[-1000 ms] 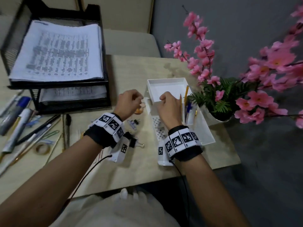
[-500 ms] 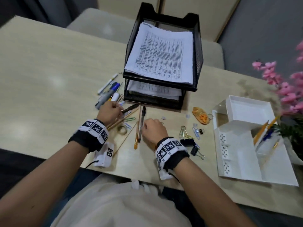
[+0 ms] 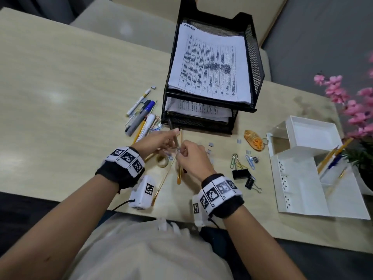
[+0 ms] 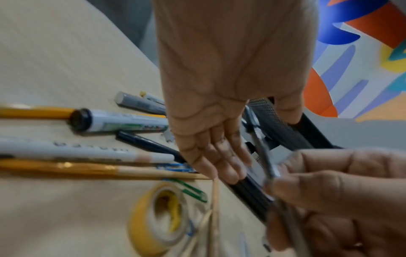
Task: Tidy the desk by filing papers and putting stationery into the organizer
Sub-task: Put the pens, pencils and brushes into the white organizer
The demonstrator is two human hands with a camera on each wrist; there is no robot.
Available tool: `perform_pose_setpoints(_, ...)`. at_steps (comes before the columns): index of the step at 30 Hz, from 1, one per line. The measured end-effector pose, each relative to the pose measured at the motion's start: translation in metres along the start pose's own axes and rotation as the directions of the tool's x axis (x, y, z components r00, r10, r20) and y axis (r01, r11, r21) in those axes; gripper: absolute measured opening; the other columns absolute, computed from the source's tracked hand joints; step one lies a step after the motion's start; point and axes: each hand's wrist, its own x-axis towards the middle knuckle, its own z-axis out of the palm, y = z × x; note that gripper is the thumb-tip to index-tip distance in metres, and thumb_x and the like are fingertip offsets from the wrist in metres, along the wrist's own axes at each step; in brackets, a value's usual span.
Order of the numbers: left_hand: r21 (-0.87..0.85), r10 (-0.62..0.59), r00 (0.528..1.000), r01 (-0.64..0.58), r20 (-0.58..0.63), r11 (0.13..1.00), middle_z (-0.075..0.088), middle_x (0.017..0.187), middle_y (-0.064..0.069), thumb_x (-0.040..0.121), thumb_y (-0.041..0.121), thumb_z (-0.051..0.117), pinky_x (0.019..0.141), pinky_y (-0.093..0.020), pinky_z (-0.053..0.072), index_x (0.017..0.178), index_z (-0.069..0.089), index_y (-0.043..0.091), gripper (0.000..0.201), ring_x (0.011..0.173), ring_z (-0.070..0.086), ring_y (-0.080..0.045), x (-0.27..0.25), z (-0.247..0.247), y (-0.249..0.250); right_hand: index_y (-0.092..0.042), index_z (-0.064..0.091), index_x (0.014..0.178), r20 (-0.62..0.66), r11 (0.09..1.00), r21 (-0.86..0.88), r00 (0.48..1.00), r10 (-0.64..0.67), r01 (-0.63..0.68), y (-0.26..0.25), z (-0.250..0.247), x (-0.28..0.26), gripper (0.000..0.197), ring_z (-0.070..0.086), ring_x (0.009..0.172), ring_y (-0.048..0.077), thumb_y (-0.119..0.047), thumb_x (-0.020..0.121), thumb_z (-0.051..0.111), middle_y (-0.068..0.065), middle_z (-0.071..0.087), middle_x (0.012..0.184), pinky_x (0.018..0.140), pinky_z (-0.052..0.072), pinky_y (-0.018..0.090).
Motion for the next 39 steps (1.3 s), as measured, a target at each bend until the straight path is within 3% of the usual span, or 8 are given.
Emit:
perform_pose_setpoints(6, -0.358, 0.056, 0.958, -0.159, -0.280, 0.920, 0.054, 0.058, 0.000, 0.099, 0.020, 0.036, 0.054, -0.021, 0.042, 0.060, 0.040, 0.015, 0.040, 0.048, 0.046, -0.010, 0.003, -0.014, 0.018, -0.011, 0.060, 0.085, -0.007, 0.995, -0.001, 0.995, 0.102, -0.102, 0.002, 0.008, 0.006, 0.014, 0.048, 0.085, 0.023, -0.022, 0.090, 0.054, 0.012, 0.060, 0.089, 0.070, 0.034, 0.026)
perform_pose_setpoints(10, -0.192, 0.159, 0.926, -0.234, -0.341, 0.953, 0.043, 0.057, 0.002, 0.097, 0.024, 0.043, 0.034, -0.013, 0.027, 0.064, 0.040, 0.018, 0.034, 0.033, 0.033, -0.002, 0.001, -0.031, 0.018, -0.003, 0.056, 0.093, 0.053, 0.944, -0.242, 0.968, 0.245, -0.226, 0.007, 0.024, -0.004, 0.017, 0.050, 0.083, 0.028, -0.019, 0.088, 0.053, 0.015, 0.057, 0.097, 0.066, 0.036, 0.030)
perform_pose_setpoints(15, 0.000, 0.273, 0.938, -0.279, -0.213, 0.960, 0.052, 0.076, 0.000, 0.097, 0.007, 0.041, 0.047, -0.012, 0.043, 0.099, 0.063, 0.009, 0.022, 0.056, 0.048, -0.004, -0.006, -0.022, 0.024, -0.001, 0.058, 0.094, -0.057, 0.926, -0.228, 0.953, 0.296, -0.301, 0.010, 0.026, -0.010, 0.017, 0.049, 0.079, 0.026, -0.015, 0.088, 0.050, 0.014, 0.057, 0.094, 0.065, 0.037, 0.030)
perform_pose_setpoints(20, 0.385, 0.419, 0.906, -0.409, 0.062, 0.827, 0.053, 0.120, 0.002, 0.096, 0.011, 0.045, 0.096, -0.022, 0.037, 0.128, 0.055, 0.016, 0.034, 0.110, 0.051, -0.013, -0.012, -0.004, 0.036, -0.006, 0.062, 0.084, -0.352, 0.985, 0.034, 0.921, 0.169, -0.168, 0.003, -0.022, -0.024, 0.014, 0.062, 0.078, 0.023, -0.017, 0.089, 0.056, 0.007, 0.067, 0.082, 0.069, 0.049, 0.033)
perform_pose_setpoints(26, 0.461, 0.417, 0.866, -0.499, 0.274, 0.734, 0.059, 0.094, 0.004, 0.096, 0.018, 0.047, 0.080, -0.022, 0.042, 0.101, 0.059, 0.017, 0.013, 0.088, 0.055, -0.007, -0.009, 0.009, 0.047, -0.016, 0.059, 0.083, -0.461, 0.885, 0.442, 0.883, 0.087, 0.144, -0.028, -0.071, -0.019, 0.009, 0.059, 0.054, 0.012, -0.009, 0.087, 0.061, -0.001, 0.062, 0.069, 0.055, 0.052, 0.022)
perform_pose_setpoints(29, 0.411, 0.426, 0.899, -0.427, 0.099, 0.805, 0.053, 0.065, 0.004, 0.096, 0.017, 0.046, 0.058, -0.014, 0.042, 0.072, 0.048, 0.021, 0.025, 0.053, 0.051, 0.004, -0.002, -0.004, 0.038, -0.024, 0.051, 0.084, -0.415, 0.797, 0.591, 0.894, 0.168, 0.124, -0.017, -0.052, 0.001, 0.023, 0.058, 0.056, 0.012, -0.002, 0.086, 0.058, 0.000, 0.062, 0.070, 0.055, 0.048, 0.021)
perform_pose_setpoints(33, 0.409, 0.432, 0.889, -0.341, -0.151, 0.846, 0.043, 0.061, 0.005, 0.096, 0.024, 0.046, 0.055, -0.026, 0.032, 0.073, 0.050, 0.018, 0.025, 0.055, 0.041, -0.008, 0.004, -0.027, 0.025, -0.011, 0.065, 0.091, -0.060, 0.971, -0.015, 0.969, -0.238, 0.237, -0.001, 0.005, 0.006, 0.017, 0.056, 0.080, 0.019, -0.002, 0.084, 0.053, 0.005, 0.065, 0.091, 0.074, 0.047, 0.032)
perform_pose_setpoints(39, 0.372, 0.433, 0.873, -0.334, -0.225, 0.866, 0.041, 0.071, 0.001, 0.096, 0.022, 0.045, 0.054, -0.029, 0.032, 0.094, 0.039, 0.012, 0.012, 0.060, 0.037, -0.012, 0.002, -0.035, 0.022, -0.011, 0.060, 0.101, 0.465, 0.757, -0.371, 0.813, -0.350, 0.538, 0.006, 0.039, -0.011, 0.022, 0.054, 0.082, 0.026, -0.002, 0.086, 0.048, 0.007, 0.053, 0.101, 0.063, 0.037, 0.033)
